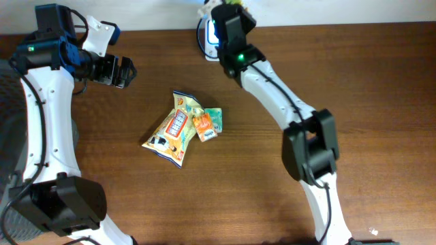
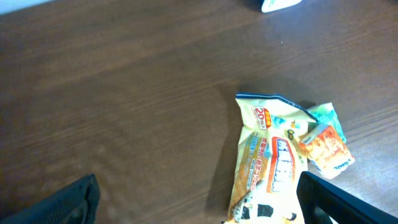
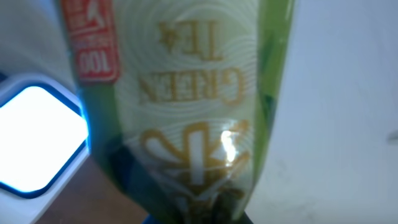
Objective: Scan the item barcode
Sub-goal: 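Hold the green tea pouch barcode in front of the white scanner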
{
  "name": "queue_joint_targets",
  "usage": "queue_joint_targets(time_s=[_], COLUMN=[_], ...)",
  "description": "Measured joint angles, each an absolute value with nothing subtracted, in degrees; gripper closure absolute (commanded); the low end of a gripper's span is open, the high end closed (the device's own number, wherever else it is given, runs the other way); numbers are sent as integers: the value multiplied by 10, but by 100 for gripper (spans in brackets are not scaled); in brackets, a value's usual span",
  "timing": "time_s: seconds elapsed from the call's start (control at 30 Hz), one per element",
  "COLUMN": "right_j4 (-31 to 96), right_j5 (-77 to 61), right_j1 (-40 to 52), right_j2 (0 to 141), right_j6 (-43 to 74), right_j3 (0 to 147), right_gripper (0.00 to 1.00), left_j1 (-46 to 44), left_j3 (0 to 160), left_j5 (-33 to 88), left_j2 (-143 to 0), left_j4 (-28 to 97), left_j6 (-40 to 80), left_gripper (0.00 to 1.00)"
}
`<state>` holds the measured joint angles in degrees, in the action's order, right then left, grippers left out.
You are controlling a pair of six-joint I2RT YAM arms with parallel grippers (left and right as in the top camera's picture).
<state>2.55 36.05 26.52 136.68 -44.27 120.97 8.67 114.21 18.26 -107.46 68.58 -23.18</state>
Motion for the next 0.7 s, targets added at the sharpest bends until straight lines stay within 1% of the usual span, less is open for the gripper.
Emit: queue_joint_targets(time_s=[0.03,0.1,0.17,0.33,0.7], right_j4=[-40,-62,-65,-51,-44], right_j5=[364,365,364,376,375], right_j1=[265,263,256,225,225], right_j2=[1405,1445,1465,1469,1469], right_j6=[-504,-554,-573,-580,-584], right_j3=[1210,1209,1209,1210,1210], right_gripper=[96,96,96,96,96], left_j1=[87,87,87,87,87], left_j3=[1142,1142,1142,1142,1142], left_j5=[183,183,183,182,183], left_j2=[-1075,-1075,-1075,-1075,-1075], left_j4=[687,688,688,688,688], left_j6=[-232,-232,-232,-232,-232], left_gripper=[1,1,1,1,1])
